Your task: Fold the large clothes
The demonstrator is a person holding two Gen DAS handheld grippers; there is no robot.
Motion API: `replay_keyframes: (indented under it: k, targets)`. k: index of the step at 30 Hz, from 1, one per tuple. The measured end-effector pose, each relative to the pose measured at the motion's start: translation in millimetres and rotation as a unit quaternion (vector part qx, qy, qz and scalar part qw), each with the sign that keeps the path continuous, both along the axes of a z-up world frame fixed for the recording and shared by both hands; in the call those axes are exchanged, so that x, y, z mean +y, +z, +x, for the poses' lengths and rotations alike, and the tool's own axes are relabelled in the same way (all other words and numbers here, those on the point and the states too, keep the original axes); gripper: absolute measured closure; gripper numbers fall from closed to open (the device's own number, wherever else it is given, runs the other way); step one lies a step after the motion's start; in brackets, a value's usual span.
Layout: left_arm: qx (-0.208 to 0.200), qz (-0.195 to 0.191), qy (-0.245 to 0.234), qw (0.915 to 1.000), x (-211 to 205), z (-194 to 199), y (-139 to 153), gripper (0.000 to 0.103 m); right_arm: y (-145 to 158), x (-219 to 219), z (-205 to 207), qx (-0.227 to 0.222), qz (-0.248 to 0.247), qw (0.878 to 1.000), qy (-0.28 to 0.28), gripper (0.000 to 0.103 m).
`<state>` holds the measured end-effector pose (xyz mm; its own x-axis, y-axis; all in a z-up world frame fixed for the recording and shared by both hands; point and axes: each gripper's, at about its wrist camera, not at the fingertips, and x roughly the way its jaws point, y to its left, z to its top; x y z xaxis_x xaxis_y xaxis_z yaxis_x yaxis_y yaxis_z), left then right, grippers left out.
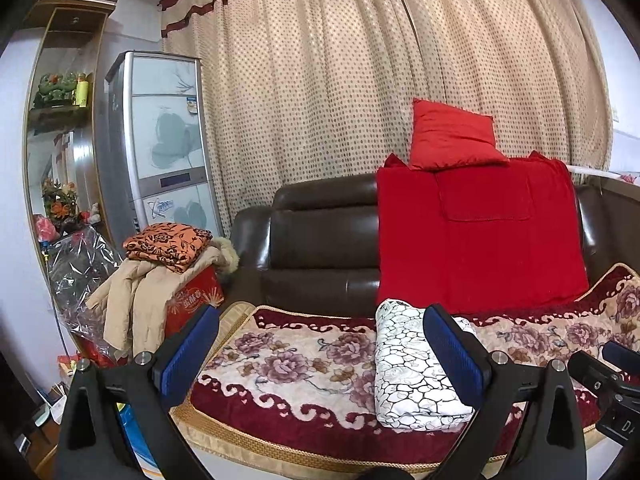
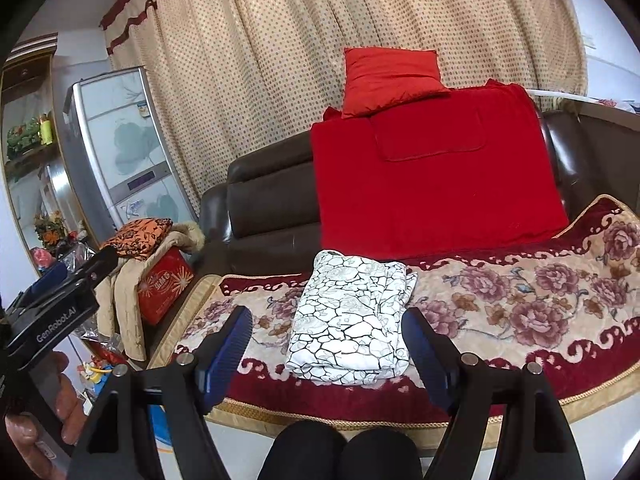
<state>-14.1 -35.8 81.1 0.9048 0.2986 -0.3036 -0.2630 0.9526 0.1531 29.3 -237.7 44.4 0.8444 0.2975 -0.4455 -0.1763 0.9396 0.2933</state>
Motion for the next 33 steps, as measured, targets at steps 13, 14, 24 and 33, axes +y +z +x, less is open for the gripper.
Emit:
replay_keyframes:
  k: [13, 14, 24, 33]
  targets:
    - [-0.018, -0.010, -0.007, 0.9998, 5.3, -13.0, 3.5, 0.000, 0.8, 10.6, -6.1, 0.005, -0.008, 1.000, -0.002, 0.023]
    - [-0.018, -0.010, -0.007, 0.9998, 5.2, -13.1, 3.4, 0.000, 0.4, 11.2, -6.1, 0.005, -0.007, 1.000, -0.002, 0.023]
    - [-0.009, -0.011, -0.009, 0.9999, 6.1, -13.3, -2.4, 0.000, -1.3, 16.1, -5.2, 0.006, -0.015, 1.000, -0.012, 0.023]
    - [-0.002, -0.013, -0.009, 0.9999, 9.4, -9.3, -7.3, 0.000, -6.7, 20.0, -0.2, 0.017, -0.023, 0.999, -0.026, 0.023]
